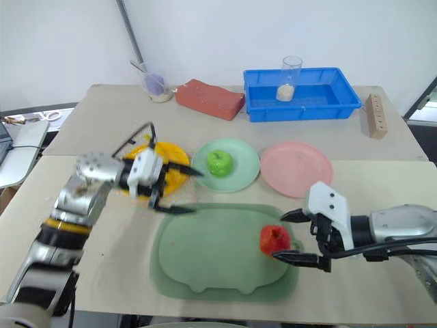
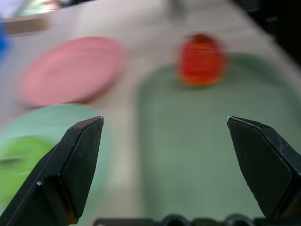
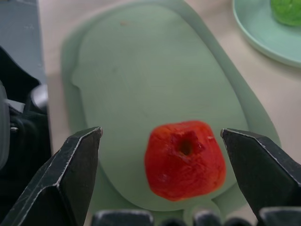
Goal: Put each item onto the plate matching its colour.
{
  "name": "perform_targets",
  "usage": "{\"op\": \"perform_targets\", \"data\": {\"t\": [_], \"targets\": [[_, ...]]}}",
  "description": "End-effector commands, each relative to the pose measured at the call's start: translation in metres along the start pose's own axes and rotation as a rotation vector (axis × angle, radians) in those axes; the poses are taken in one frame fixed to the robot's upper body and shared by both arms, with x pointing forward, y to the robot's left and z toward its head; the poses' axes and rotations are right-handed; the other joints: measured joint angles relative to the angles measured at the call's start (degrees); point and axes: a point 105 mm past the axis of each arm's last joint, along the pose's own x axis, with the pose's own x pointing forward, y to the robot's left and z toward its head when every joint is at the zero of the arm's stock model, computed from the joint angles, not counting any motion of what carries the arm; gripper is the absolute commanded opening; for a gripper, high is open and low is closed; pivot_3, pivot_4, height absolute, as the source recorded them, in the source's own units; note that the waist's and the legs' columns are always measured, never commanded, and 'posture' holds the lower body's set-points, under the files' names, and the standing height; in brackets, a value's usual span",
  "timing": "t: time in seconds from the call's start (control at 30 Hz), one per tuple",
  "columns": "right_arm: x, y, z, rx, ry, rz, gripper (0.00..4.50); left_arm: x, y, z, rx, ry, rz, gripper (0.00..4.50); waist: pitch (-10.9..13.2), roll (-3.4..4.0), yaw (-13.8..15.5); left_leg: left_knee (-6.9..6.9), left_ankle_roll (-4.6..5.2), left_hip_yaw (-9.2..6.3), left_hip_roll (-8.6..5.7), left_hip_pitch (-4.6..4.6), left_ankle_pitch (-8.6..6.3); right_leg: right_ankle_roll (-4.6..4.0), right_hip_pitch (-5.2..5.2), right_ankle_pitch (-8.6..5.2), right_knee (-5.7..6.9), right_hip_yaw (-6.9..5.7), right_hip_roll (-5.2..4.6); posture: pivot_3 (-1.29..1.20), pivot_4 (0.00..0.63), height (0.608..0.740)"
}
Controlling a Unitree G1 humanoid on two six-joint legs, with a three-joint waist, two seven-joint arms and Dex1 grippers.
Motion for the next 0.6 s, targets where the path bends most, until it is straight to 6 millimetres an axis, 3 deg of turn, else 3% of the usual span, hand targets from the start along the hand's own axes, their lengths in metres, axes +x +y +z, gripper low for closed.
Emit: {"op": "perform_targets", "data": {"t": [0.03,0.2,0.47,0.6], "targets": [[0.003,-0.001,-0.003,-0.058,0.015,-0.015,4.5,0.005,-0.017,0.03,0.11,-0.046,-0.071,4.48,0.0,-0.03,0.4,0.01,0.0,-0.01,0.01,0.0,0.0,0.02,-0.08,-0.02,-0.02,-0.03,-0.01,0.0,0.15,0.74],[0.011,-0.006,-0.014,-0.07,0.044,-0.041,4.5,0.009,-0.022,0.044,0.119,-0.086,-0.078,4.48,0.0,-0.04,0.5,0.11,-0.01,0.04,-0.06,-0.01,-0.01,0.16,-0.05,-0.11,-0.17,-0.01,-0.12,0.0,0.15,0.74],[0.021,-0.011,-0.029,-0.073,0.083,-0.044,4.5,0.008,-0.022,0.042,0.117,-0.075,-0.078,4.48,0.0,-0.04,0.3,0.09,0.01,0.04,-0.05,0.0,-0.01,0.04,-0.06,-0.05,-0.16,0.0,-0.08,0.0,0.15,0.74],[0.022,-0.013,-0.02,-0.075,0.055,-0.047,3.3,0.008,-0.02,0.042,0.119,-0.071,-0.072,4.5,0.0,-0.05,0.4,0.1,0.0,0.04,-0.05,0.0,-0.01,0.04,-0.05,-0.05,-0.16,0.01,-0.08,0.0,0.15,0.74]]}}
